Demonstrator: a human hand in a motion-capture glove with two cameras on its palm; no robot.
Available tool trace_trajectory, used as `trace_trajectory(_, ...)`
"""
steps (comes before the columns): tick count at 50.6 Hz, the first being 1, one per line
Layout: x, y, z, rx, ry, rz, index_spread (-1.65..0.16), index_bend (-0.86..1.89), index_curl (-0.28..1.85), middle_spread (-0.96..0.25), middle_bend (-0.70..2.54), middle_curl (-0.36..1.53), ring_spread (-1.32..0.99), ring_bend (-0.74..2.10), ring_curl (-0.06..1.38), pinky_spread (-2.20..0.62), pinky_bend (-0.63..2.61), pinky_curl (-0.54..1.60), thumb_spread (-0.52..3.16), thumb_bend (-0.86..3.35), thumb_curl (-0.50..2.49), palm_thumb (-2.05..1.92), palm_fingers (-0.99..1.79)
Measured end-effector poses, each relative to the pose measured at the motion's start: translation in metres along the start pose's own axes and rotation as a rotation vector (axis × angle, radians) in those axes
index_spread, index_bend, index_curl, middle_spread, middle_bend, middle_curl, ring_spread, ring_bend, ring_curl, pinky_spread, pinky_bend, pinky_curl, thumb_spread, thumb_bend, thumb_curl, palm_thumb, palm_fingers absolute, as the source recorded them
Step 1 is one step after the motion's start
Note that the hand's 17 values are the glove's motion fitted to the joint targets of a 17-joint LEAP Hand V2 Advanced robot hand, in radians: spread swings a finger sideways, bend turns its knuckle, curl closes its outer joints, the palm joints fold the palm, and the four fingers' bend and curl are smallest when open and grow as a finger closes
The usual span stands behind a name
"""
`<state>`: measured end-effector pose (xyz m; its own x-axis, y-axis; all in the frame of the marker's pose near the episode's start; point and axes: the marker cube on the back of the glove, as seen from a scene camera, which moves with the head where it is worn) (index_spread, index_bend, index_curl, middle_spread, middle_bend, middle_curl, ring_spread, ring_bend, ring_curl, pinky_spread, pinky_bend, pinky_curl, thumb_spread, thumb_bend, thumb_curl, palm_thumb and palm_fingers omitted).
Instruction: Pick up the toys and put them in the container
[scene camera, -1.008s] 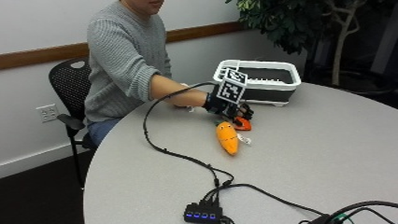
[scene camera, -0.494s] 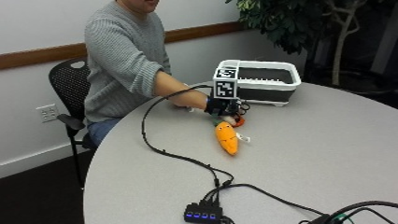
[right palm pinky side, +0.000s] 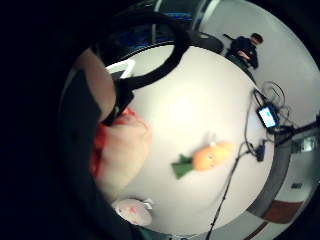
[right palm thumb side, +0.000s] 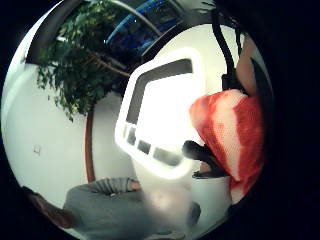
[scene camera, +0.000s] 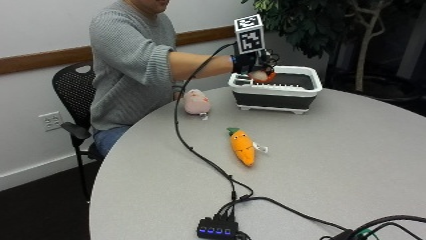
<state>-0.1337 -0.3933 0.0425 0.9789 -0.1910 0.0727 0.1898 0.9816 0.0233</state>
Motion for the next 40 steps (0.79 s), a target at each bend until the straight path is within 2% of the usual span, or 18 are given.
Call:
trace_trajectory(6, -0.103, -0.034, 0.047, -0.078, 0.025, -0.153, -0.4, 0.78, 0.91, -0.32, 1.01, 0.84, -0.72, 0.96, 0.62, -0.36, 0.72, 0.43, 0.92, 0.24, 0.92, 0.62, 0.66)
trace_trajectory(12, -0.156, -0.051, 0.075, -0.101, 0.022, -0.211, -0.39, 0.78, 0.96, -0.31, 1.03, 0.89, -0.73, 0.98, 0.67, -0.37, 0.79, 0.46, 0.89, 0.23, 0.99, 0.6, 0.6)
trace_trajectory(24, -0.166, -0.056, 0.091, -0.143, 0.007, -0.161, -0.4, 0.78, 1.03, -0.32, 1.05, 0.96, -0.75, 1.0, 0.73, -0.35, 0.87, 0.49, 0.86, 0.22, 1.09, 0.56, 0.47)
trace_trajectory(27, -0.164, -0.053, 0.1, -0.211, 0.007, -0.136, -0.4, 0.72, 1.04, -0.31, 1.01, 0.96, -0.74, 0.98, 0.74, -0.31, 0.89, 0.5, 0.89, 0.18, 1.08, 0.51, 0.29)
trace_trajectory(28, -0.163, -0.051, 0.103, -0.232, 0.005, -0.135, -0.4, 0.61, 1.02, -0.31, 0.93, 0.93, -0.7, 0.98, 0.74, -0.27, 0.93, 0.51, 0.92, 0.14, 1.05, 0.44, 0.12)
trace_trajectory(29, -0.162, -0.05, 0.105, -0.251, 0.002, -0.136, -0.39, 0.55, 0.99, -0.3, 0.84, 0.89, -0.64, 0.83, 0.71, -0.22, 0.98, 0.54, 1.01, 0.05, 0.98, 0.27, -0.11)
trace_trajectory(32, -0.156, -0.047, 0.107, -0.281, -0.001, -0.142, -0.38, 0.4, 0.9, -0.26, 0.53, 0.78, -0.49, 0.58, 0.66, -0.15, 1.08, 0.54, 1.07, -0.06, 0.87, 0.11, -0.52)
trace_trajectory(33, -0.156, -0.046, 0.107, -0.284, 0.0, -0.144, -0.38, 0.37, 0.87, -0.25, 0.48, 0.76, -0.46, 0.52, 0.64, -0.13, 1.07, 0.52, 1.09, -0.05, 0.85, 0.09, -0.48)
trace_trajectory(34, -0.156, -0.045, 0.107, -0.285, 0.002, -0.147, -0.38, 0.33, 0.85, -0.24, 0.4, 0.72, -0.42, 0.45, 0.61, -0.1, 1.03, 0.5, 1.1, -0.07, 0.81, 0.05, -0.57)
trace_trajectory(40, -0.151, -0.037, 0.099, -0.271, -0.002, -0.16, -0.39, 0.17, 0.72, -0.2, 0.18, 0.61, -0.27, 0.19, 0.51, -0.03, 0.87, 0.45, 1.16, -0.06, 0.69, -0.04, -0.41)
